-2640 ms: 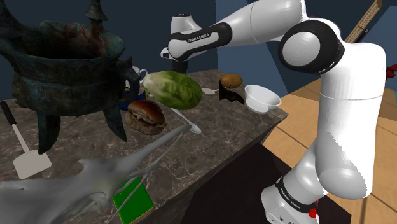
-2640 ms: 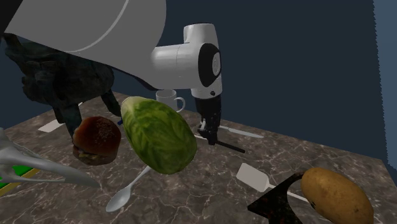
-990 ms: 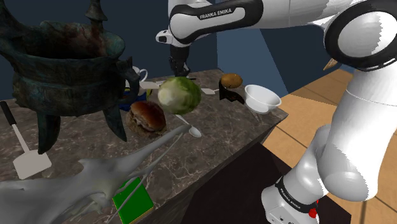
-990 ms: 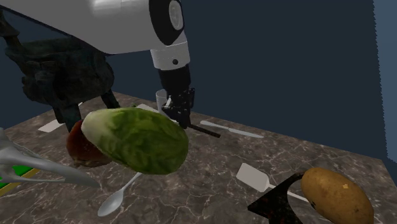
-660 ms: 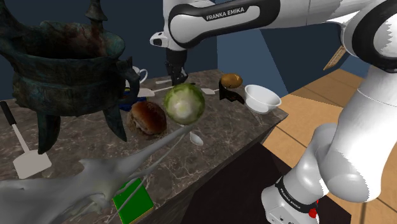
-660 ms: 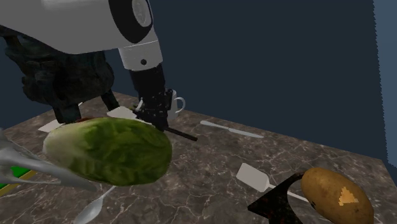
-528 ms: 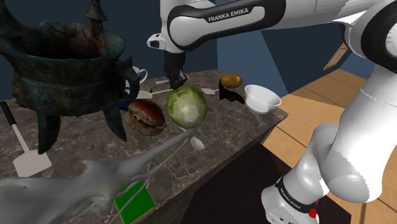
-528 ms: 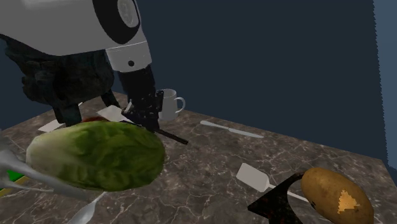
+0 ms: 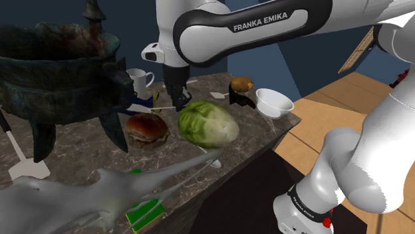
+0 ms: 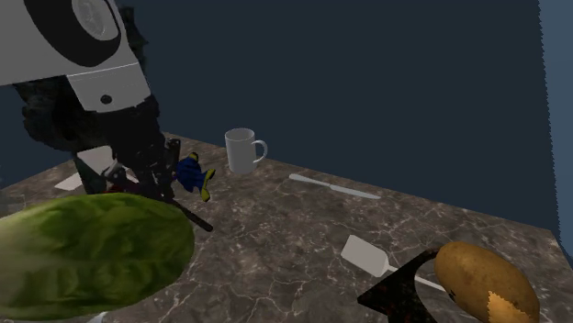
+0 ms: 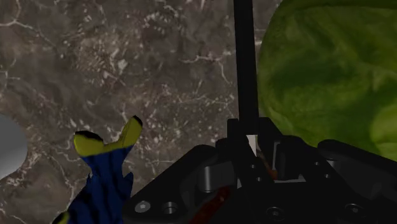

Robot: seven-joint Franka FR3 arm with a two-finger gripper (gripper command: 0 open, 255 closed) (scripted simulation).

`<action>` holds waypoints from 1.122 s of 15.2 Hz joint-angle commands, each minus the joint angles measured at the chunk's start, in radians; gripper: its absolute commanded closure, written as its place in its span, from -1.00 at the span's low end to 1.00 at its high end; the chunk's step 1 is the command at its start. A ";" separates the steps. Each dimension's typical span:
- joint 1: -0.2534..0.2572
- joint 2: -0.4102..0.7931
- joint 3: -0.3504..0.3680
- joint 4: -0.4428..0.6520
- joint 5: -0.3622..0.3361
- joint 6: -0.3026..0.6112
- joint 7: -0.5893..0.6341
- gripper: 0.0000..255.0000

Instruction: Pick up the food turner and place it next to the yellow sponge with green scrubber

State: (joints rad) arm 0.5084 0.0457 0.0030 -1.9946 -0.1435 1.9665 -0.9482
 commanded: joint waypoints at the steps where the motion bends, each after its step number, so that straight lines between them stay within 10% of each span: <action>1: 0.028 -0.019 0.027 -0.028 0.005 0.000 0.050 1.00; 17: 0.134 -0.010 0.131 -0.109 0.018 0.066 0.263 1.00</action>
State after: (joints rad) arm 0.6425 0.0326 0.1336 -2.0936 -0.1244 2.0192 -0.6873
